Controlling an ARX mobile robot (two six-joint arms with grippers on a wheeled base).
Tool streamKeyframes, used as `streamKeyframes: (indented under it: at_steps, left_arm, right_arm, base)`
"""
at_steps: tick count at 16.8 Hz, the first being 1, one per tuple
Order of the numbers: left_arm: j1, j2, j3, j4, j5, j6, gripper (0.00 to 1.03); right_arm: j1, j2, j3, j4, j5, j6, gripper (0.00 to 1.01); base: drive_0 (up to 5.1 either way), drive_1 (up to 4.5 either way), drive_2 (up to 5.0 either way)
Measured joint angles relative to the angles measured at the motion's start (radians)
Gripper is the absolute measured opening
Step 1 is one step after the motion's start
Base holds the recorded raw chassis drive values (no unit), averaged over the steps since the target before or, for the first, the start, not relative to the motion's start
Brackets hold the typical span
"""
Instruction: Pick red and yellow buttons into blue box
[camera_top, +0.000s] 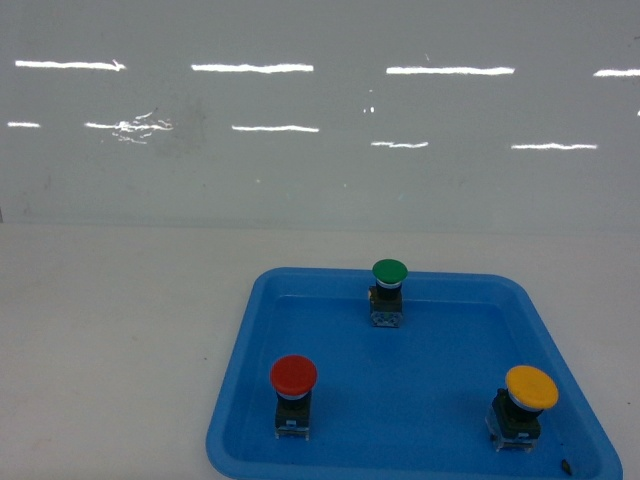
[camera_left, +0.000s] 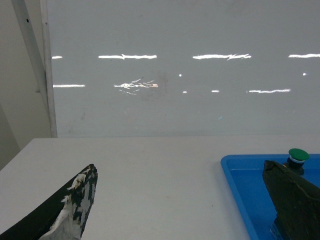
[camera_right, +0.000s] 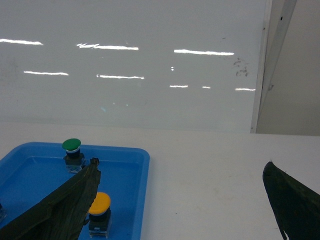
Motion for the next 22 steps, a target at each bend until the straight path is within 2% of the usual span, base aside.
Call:
streamKeyframes:
  at_steps: [13, 14, 15, 17, 18, 19, 21, 22]
  left_arm:
    - [-0.001, 0.0, 0.0, 0.001, -0.002, 0.0, 0.98]
    - [-0.023, 0.006, 0.0, 0.012, -0.042, 0.007, 0.98]
    - [-0.091, 0.029, 0.0, 0.05, -0.103, 0.009, 0.98]
    - [-0.18, 0.076, 0.0, 0.103, -0.162, 0.023, 0.98]
    - [-0.239, 0.147, -0.001, 0.18, -0.216, 0.028, 0.98]
    - [-0.255, 0.181, -0.001, 0.219, -0.238, 0.033, 0.98]
    - [-0.301, 0.362, 0.0, 0.401, -0.275, 0.036, 0.98]
    - [-0.322, 0.507, 0.005, 0.516, -0.304, 0.054, 0.98]
  right_arm:
    - [0.0, 0.0, 0.0, 0.0, 0.0, 0.0, 0.98]
    - [0.0, 0.0, 0.0, 0.0, 0.0, 0.0, 0.98]
    - [0.0, 0.0, 0.0, 0.002, 0.0, 0.0, 0.98]
    - [-0.037, 0.03, -0.001, 0.071, -0.055, -0.001, 0.98]
    - [-0.082, 0.092, -0.002, 0.154, -0.097, -0.005, 0.98]
    - [-0.095, 0.135, -0.002, 0.195, -0.118, -0.005, 0.98]
    - [-0.098, 0.316, -0.002, 0.377, -0.161, -0.01, 0.98]
    - [-0.09, 0.442, 0.0, 0.494, -0.171, -0.019, 0.98]
  base:
    - [0.0, 0.0, 0.0]
    - [0.0, 0.0, 0.0]
    - [0.0, 0.0, 0.0]
    - [0.0, 0.0, 0.0]
    - [0.0, 0.0, 0.0]
    - [0.0, 0.0, 0.0]
    - [0.0, 0.0, 0.0]
    - [0.0, 0.0, 0.0]
